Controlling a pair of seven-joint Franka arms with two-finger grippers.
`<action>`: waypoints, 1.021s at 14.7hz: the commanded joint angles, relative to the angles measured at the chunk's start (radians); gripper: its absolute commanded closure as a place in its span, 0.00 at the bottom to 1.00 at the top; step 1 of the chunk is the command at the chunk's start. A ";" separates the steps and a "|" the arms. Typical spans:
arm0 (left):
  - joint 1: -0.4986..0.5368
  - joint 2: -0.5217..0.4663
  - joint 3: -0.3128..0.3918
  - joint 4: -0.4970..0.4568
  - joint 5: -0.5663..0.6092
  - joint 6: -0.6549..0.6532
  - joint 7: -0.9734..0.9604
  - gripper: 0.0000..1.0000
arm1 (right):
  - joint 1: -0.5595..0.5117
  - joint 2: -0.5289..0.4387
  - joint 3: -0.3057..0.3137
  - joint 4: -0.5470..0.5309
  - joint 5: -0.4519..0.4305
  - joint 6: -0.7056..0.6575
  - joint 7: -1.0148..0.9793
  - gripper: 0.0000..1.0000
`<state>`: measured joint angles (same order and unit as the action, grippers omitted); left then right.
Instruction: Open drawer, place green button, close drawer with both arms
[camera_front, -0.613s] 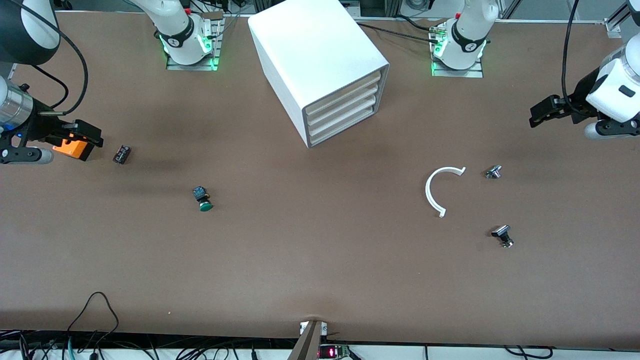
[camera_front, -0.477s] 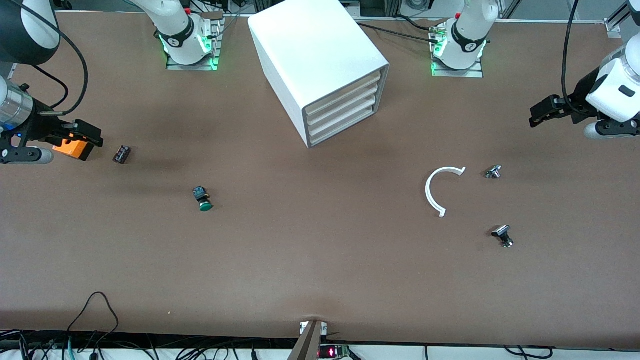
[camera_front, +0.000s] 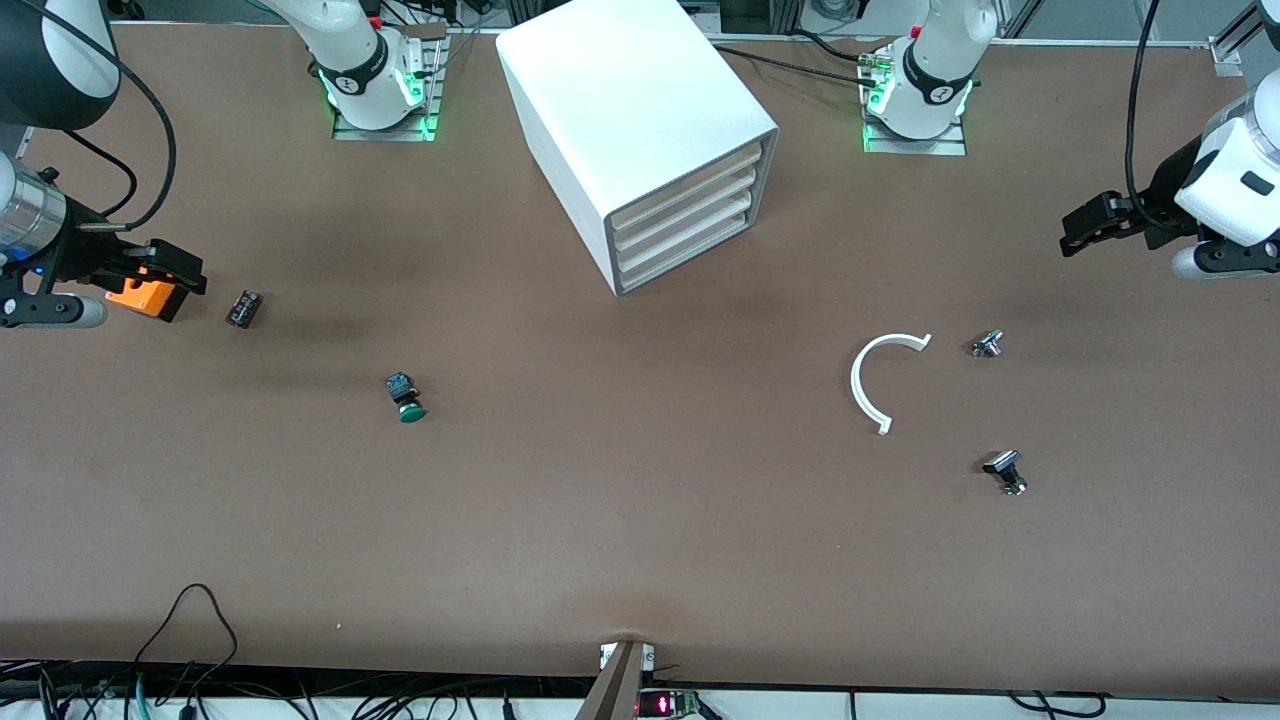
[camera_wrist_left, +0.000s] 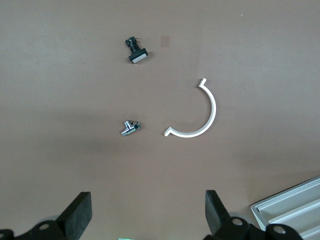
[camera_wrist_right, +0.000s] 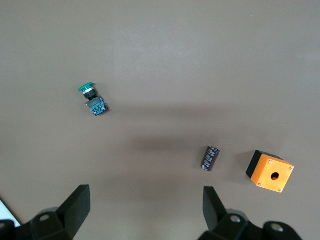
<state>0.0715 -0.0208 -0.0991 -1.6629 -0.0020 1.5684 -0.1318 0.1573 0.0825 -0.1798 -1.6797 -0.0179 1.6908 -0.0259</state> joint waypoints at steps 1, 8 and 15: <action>-0.001 0.022 -0.001 0.041 -0.012 -0.024 0.006 0.00 | -0.002 -0.017 -0.001 -0.005 0.013 -0.003 -0.017 0.00; -0.010 0.044 -0.016 0.043 0.002 -0.022 0.009 0.00 | 0.031 0.063 0.008 -0.006 0.012 0.136 -0.017 0.00; -0.013 0.246 -0.065 0.089 0.007 -0.076 0.011 0.00 | 0.102 0.201 0.008 0.028 0.009 0.167 -0.019 0.00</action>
<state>0.0594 0.1072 -0.1394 -1.6563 -0.0017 1.5472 -0.1307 0.2335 0.2422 -0.1679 -1.6822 -0.0174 1.8663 -0.0313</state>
